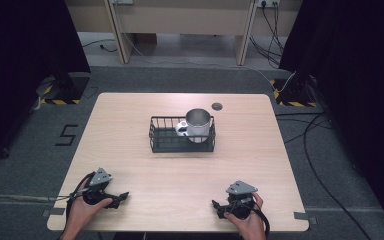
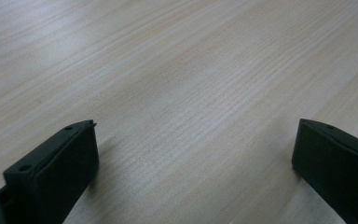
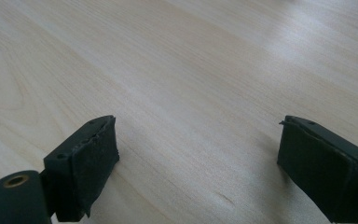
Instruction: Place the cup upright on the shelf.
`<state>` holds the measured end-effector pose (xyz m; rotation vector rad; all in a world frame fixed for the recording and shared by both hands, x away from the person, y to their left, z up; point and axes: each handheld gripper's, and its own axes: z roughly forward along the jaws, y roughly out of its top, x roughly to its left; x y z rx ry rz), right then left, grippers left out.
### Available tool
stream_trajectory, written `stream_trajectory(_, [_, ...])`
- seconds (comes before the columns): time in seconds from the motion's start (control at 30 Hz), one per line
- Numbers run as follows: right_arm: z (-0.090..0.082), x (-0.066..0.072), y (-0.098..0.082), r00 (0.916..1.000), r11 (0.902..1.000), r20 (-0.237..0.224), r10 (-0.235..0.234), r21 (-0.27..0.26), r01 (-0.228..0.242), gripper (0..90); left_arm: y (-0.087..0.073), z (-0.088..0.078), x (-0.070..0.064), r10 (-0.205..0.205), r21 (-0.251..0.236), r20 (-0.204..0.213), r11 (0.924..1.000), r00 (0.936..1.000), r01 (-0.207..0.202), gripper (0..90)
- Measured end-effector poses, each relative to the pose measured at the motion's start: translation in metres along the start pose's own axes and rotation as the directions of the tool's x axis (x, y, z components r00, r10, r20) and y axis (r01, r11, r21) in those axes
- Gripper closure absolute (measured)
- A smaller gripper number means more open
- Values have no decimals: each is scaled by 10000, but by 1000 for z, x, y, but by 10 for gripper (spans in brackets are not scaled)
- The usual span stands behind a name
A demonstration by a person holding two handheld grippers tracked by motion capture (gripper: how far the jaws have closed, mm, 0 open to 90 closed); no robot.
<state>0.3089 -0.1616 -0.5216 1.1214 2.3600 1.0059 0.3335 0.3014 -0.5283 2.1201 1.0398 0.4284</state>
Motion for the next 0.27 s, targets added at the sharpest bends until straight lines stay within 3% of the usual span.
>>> stream_trajectory(0.27, [0, 0, 0, 10000, 10000, 0, -35, -11, 35, 121, 0, 0, 0, -3, -11, -5, 10000, 10000, 3, 0])
